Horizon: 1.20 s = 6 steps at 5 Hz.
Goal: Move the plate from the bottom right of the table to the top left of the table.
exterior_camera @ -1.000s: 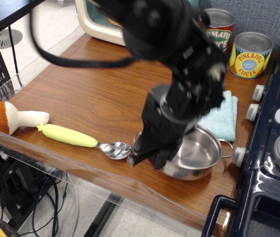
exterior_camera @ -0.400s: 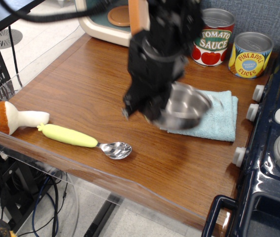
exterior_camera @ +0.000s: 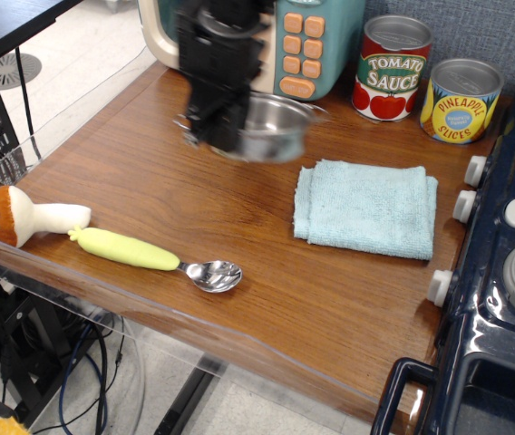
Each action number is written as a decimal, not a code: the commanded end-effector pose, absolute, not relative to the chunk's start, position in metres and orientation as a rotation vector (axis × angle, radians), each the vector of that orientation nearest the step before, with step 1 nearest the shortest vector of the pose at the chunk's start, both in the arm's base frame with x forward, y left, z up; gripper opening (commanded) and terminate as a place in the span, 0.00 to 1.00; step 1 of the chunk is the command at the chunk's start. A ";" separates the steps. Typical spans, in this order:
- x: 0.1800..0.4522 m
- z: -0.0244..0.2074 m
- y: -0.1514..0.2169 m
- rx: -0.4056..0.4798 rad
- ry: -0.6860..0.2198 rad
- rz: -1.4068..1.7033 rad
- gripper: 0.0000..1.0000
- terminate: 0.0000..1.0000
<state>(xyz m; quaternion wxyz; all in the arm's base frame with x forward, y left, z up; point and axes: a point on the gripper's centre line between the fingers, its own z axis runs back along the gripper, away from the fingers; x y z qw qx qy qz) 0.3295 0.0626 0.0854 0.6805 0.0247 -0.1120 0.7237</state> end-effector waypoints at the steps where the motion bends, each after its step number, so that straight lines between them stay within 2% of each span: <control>1: 0.334 0.086 0.136 0.114 -0.301 1.886 0.00 0.00; 2: 0.343 0.081 0.154 0.082 -0.295 1.955 0.00 0.00; 4: 0.361 0.070 0.174 0.162 -0.349 2.013 0.00 0.00; 5: 0.364 0.066 0.181 0.171 -0.362 2.020 0.00 0.00; 6: 0.363 0.062 0.183 0.205 -0.354 2.023 1.00 0.00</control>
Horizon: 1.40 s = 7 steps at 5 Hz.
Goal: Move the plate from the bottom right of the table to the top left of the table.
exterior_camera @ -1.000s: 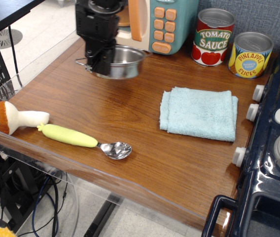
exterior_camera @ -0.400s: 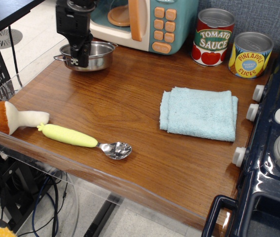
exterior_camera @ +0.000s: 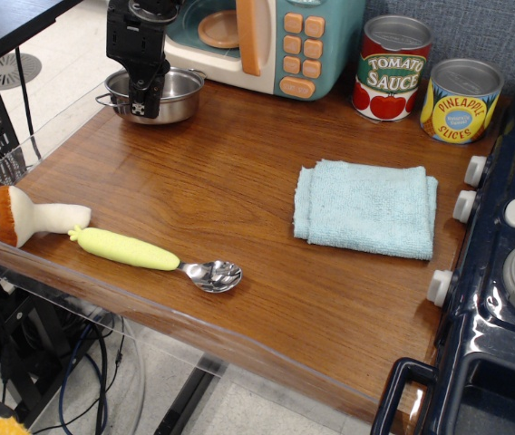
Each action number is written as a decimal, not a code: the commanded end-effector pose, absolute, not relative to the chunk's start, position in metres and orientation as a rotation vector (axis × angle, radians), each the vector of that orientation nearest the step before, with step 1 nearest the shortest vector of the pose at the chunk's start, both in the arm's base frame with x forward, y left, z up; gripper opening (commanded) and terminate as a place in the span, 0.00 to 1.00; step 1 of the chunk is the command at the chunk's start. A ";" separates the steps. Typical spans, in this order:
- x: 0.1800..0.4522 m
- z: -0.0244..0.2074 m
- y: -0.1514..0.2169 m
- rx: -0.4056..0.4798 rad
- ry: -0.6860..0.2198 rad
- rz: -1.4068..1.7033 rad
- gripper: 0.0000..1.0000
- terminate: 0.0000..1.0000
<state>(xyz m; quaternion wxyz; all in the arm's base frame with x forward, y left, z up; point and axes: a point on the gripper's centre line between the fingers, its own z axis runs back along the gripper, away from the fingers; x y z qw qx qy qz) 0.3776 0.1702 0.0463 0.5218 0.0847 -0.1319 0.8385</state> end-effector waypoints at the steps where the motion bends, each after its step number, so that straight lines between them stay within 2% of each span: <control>1: 0.362 0.059 0.178 0.235 -0.353 2.022 1.00 0.00; 3: 0.364 0.058 0.169 0.293 -0.361 1.988 1.00 0.00; 4: 0.364 0.065 0.166 0.288 -0.339 1.997 1.00 0.00; 7: 0.357 0.122 0.157 0.069 -0.343 2.046 1.00 0.00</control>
